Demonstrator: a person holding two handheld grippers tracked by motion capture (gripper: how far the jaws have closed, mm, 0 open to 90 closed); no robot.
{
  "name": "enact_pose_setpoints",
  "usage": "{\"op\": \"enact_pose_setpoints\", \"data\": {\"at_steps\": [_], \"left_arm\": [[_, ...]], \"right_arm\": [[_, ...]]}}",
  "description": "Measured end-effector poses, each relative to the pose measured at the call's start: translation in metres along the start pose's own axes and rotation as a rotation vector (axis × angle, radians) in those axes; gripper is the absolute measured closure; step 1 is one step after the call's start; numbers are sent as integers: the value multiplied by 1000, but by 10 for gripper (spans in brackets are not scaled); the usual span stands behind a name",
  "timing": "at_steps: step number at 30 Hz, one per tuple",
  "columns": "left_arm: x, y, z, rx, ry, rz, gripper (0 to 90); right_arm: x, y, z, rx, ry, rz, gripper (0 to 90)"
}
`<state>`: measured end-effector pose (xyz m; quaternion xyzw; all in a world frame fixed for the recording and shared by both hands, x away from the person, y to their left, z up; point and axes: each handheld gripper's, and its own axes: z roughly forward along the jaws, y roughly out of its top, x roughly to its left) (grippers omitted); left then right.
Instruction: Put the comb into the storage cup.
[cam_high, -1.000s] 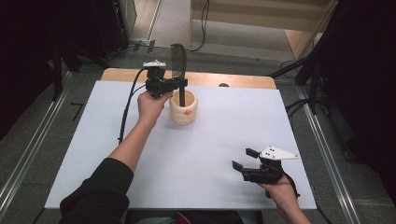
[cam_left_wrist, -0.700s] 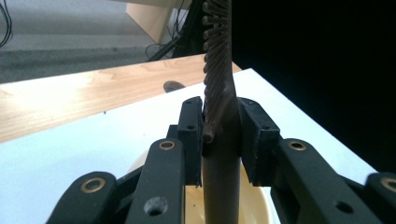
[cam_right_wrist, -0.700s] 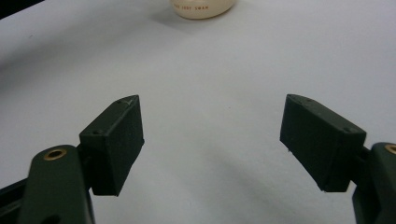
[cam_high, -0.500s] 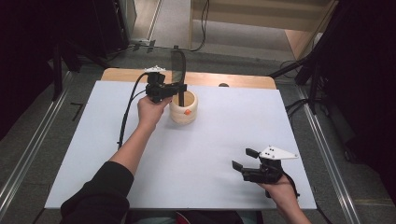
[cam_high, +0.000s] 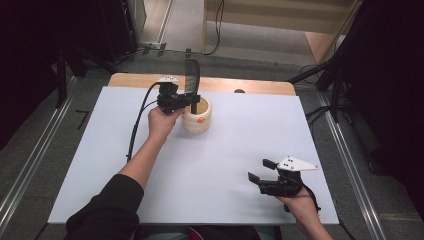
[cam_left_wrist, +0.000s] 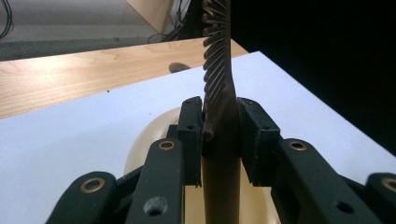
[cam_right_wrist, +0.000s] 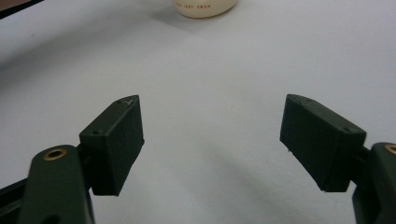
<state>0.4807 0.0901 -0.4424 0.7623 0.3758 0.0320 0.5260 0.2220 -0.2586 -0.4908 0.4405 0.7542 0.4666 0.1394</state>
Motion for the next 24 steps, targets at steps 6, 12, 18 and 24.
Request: {"op": "enact_pose_setpoints", "data": {"at_steps": [6, 12, 18, 24], "left_arm": [[-1, -1, 1, 7, -2, 10, 725], [-3, 4, -8, -45, 0, 36, 450], [2, 8, -19, -47, 13, 7, 388], [5, 7, -28, -35, 11, -7, 387]], "right_arm": [[0, 0, 0, -1, 1, 0, 197], [1, 0, 0, -6, 6, -2, 197], [0, 0, 0, -5, 4, -4, 197], [0, 0, 0, 0, 3, -8, 197]]}}
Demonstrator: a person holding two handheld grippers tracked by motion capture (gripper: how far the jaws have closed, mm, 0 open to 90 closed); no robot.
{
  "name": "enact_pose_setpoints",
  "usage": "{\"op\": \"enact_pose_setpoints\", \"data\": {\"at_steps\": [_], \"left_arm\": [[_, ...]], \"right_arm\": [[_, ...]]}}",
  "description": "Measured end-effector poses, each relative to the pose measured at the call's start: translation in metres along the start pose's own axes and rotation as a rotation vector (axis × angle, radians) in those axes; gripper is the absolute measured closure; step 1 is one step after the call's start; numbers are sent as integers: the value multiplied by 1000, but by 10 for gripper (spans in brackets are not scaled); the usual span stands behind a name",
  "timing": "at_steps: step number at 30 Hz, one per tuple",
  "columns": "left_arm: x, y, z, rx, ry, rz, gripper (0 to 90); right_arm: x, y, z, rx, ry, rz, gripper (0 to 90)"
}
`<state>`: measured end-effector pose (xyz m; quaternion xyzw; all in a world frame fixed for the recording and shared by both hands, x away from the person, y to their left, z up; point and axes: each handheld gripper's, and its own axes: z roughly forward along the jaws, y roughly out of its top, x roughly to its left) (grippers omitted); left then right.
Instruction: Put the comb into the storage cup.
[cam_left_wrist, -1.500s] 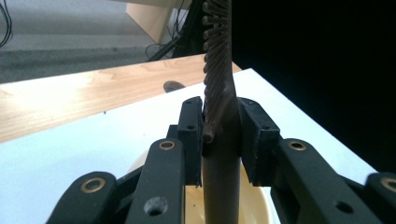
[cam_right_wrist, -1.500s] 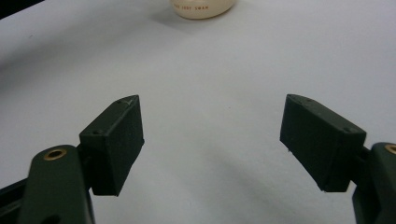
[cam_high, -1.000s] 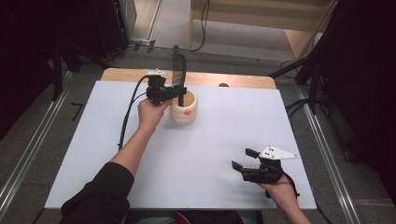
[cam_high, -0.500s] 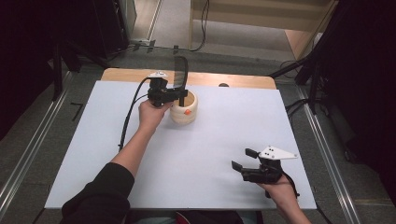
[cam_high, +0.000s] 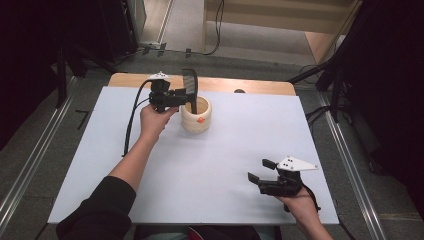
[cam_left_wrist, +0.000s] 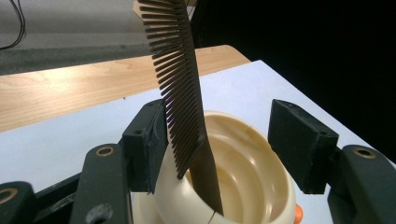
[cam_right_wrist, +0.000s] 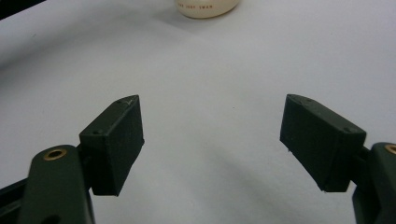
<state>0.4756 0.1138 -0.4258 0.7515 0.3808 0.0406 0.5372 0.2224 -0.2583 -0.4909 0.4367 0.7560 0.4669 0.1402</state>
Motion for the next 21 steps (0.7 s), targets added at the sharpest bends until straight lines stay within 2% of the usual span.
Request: {"op": "enact_pose_setpoints", "data": {"at_steps": [4, 6, 8, 21], "left_arm": [[2, -1, -6, 5, -3, -10, 386], [3, -1, -7, 18, 11, -13, 375], [4, -2, -9, 12, 14, -15, 375], [7, -14, -25, 18, -13, -37, 375]], "right_arm": [[0, 0, 0, 3, -1, 1, 197], [0, 0, 0, 2, 0, 1, 197], [0, 0, 0, 4, -2, 4, 197], [0, 1, 2, 7, -2, 3, 197]]}}
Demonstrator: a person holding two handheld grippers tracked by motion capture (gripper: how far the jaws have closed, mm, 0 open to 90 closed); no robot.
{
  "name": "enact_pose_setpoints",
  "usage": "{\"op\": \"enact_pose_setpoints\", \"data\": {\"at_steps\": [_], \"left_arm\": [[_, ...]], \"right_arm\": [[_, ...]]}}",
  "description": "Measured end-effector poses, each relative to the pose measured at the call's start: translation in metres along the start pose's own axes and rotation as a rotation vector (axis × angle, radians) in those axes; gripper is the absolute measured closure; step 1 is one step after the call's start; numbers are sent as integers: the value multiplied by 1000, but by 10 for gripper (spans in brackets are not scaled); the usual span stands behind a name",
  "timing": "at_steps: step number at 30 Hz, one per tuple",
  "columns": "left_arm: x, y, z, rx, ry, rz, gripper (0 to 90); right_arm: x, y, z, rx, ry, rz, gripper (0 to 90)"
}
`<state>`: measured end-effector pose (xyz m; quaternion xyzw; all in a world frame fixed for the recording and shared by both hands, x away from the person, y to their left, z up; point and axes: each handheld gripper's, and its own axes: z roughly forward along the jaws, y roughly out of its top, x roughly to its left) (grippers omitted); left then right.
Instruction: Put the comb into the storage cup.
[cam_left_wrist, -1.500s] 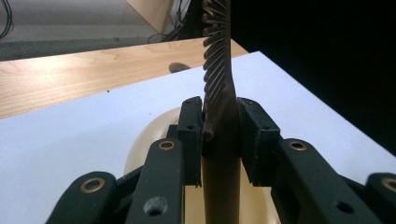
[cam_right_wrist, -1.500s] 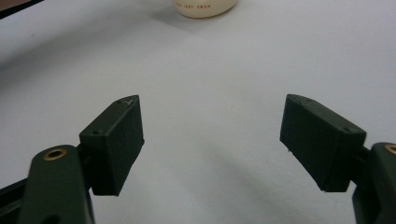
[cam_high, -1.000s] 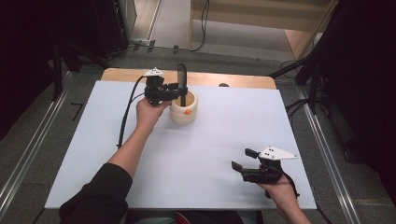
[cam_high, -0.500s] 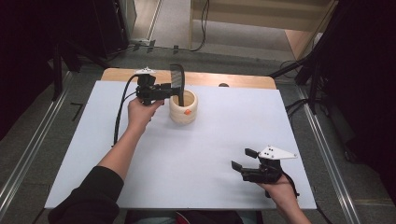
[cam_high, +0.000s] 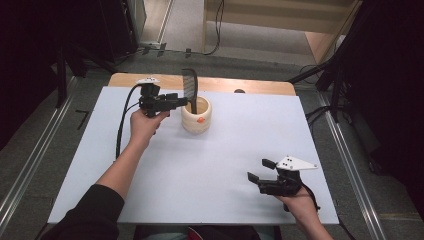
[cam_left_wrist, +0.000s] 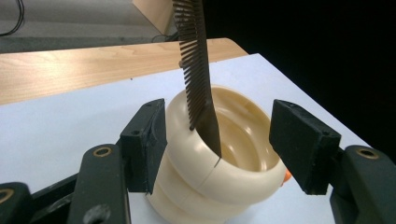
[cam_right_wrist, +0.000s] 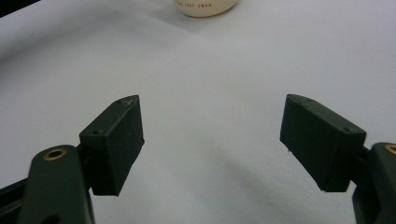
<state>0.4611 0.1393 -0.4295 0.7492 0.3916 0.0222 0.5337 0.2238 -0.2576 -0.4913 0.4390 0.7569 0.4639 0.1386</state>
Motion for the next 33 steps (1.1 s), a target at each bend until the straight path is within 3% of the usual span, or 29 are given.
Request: {"op": "enact_pose_setpoints", "data": {"at_steps": [14, 21, 33], "left_arm": [[-7, -15, -7, 40, -10, -11, 374], [-13, -29, -10, 76, -8, 22, 375], [-21, -43, -20, 106, -40, 19, 362]], "right_arm": [[0, 0, 0, 0, 0, 1, 197], [0, 0, 0, 2, 5, 0, 197], [1, 0, 0, 4, 7, -3, 197]]}}
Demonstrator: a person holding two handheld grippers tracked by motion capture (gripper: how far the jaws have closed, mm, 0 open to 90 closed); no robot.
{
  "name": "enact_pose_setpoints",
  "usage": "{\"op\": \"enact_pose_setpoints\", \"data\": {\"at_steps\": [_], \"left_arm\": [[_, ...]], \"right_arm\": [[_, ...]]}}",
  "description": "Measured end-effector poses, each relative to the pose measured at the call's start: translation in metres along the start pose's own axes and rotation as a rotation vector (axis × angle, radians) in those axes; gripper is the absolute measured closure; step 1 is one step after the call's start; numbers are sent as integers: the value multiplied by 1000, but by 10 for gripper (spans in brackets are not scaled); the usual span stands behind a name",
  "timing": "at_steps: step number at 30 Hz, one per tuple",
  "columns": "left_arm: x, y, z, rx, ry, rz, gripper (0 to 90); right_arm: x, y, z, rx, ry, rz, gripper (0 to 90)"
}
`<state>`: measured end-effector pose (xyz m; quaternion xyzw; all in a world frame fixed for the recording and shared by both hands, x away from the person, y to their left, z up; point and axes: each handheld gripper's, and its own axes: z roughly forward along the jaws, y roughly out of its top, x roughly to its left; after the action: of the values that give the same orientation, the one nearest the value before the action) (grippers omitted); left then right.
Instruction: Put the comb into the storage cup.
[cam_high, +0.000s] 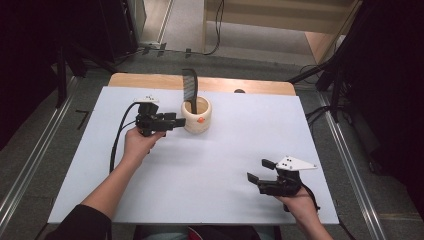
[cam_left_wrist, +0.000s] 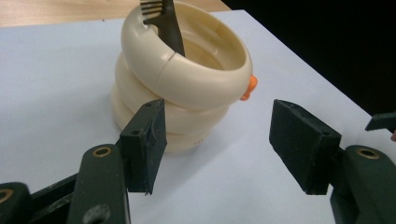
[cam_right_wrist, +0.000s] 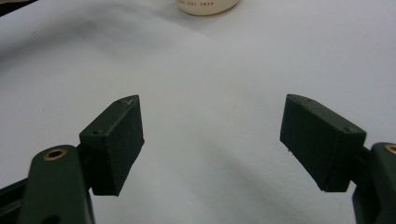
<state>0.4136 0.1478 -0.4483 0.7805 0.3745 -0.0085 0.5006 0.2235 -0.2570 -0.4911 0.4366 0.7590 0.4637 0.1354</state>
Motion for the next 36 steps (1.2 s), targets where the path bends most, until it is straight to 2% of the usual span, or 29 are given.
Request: {"op": "enact_pose_setpoints", "data": {"at_steps": [2, 10, 16, 20, 29, 36], "left_arm": [[-1, -3, -1, -4, -9, -9, 359], [-6, -11, -8, 23, -21, -2, 355], [-10, -17, -14, 25, -35, -14, 330], [-13, -21, -18, 44, -49, -27, 329], [-24, -30, -25, 66, -44, 3, 308], [-30, -37, -30, 72, -57, 8, 305]], "right_arm": [[0, 0, 0, -2, -1, 2, 197], [0, 0, 0, -1, 3, 3, 197], [0, 0, 1, 6, 10, -1, 197], [1, 0, 2, 15, 18, 0, 197], [2, -1, 4, 29, 27, -1, 197], [1, -1, 4, 31, 26, -1, 197]]}}
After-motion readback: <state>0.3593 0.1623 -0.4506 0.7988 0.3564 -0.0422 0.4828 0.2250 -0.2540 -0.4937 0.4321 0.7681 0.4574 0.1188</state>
